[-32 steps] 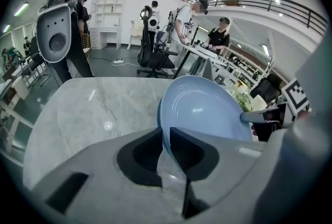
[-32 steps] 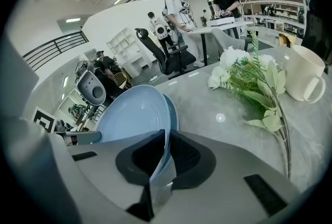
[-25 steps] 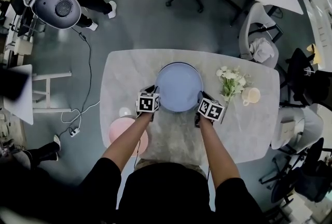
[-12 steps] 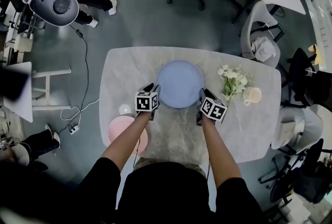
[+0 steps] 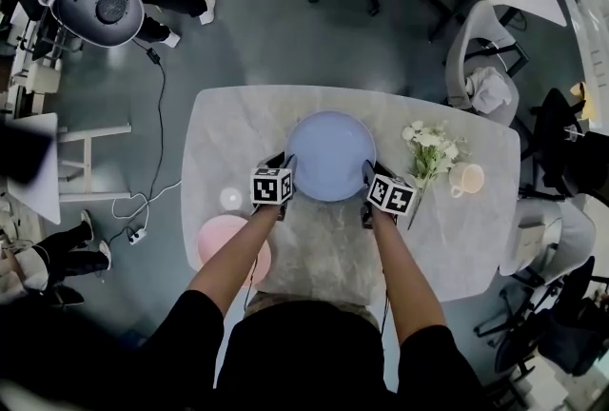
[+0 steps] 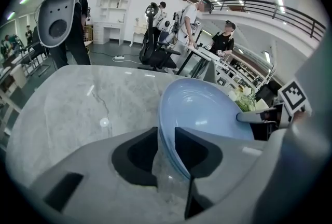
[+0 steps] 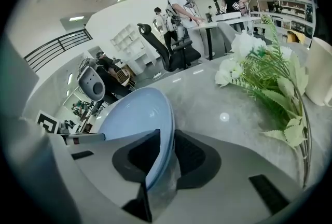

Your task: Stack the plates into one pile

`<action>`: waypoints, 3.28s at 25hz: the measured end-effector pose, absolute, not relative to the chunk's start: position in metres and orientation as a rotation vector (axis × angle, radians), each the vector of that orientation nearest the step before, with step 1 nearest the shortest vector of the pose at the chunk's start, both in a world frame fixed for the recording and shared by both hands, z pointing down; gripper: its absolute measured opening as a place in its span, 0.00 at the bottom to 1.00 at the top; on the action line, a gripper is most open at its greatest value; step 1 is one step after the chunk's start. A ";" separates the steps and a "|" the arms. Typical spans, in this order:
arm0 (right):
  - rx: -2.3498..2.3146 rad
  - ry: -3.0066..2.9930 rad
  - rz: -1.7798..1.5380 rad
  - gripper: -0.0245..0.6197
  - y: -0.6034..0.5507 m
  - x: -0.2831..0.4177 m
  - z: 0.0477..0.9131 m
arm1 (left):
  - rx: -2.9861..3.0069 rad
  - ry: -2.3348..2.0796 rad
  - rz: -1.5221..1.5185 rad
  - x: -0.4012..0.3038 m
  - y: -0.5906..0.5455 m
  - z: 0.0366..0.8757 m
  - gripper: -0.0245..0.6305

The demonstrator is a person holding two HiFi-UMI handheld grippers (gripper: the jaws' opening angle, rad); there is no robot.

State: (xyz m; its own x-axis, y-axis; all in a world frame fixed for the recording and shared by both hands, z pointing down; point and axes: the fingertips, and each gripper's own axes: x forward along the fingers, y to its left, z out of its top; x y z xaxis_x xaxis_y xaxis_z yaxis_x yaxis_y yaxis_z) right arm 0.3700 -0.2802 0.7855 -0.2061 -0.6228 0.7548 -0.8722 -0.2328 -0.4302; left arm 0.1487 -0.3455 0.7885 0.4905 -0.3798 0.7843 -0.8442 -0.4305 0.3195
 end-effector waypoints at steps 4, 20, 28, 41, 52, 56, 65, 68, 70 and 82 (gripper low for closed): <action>1.815 -1.763 1.438 0.13 -0.282 0.373 0.788 | 2.009 -0.999 0.840 0.151 -0.348 0.793 0.19; 1.843 -1.747 1.439 0.11 -0.234 0.373 0.763 | 2.046 -0.921 0.753 0.152 -0.309 0.763 0.16; 1.894 -1.757 1.475 0.11 -0.148 0.343 0.719 | 2.064 -0.905 0.731 0.124 -0.231 0.713 0.15; 1.996 -1.731 1.452 0.10 -0.003 0.308 0.657 | 2.226 -0.805 0.601 0.096 -0.103 0.641 0.16; 1.921 -1.827 1.479 0.10 0.061 0.289 0.658 | 2.111 -0.951 0.559 0.069 -0.027 0.634 0.14; 1.824 -1.892 1.451 0.10 0.077 0.289 0.659 | 2.058 -1.017 0.579 0.063 0.009 0.638 0.14; 1.683 -1.953 1.486 0.10 0.112 0.283 0.671 | 1.949 -1.149 0.576 0.052 0.066 0.641 0.13; 1.684 -1.950 1.490 0.10 0.115 0.279 0.666 | 1.949 -1.160 0.563 0.047 0.071 0.636 0.13; 1.679 -1.956 1.474 0.10 0.114 0.272 0.663 | 1.951 -1.170 0.547 0.040 0.069 0.635 0.13; 1.658 -1.959 1.409 0.10 0.058 0.156 0.659 | 1.899 -1.121 0.433 -0.080 0.023 0.651 0.13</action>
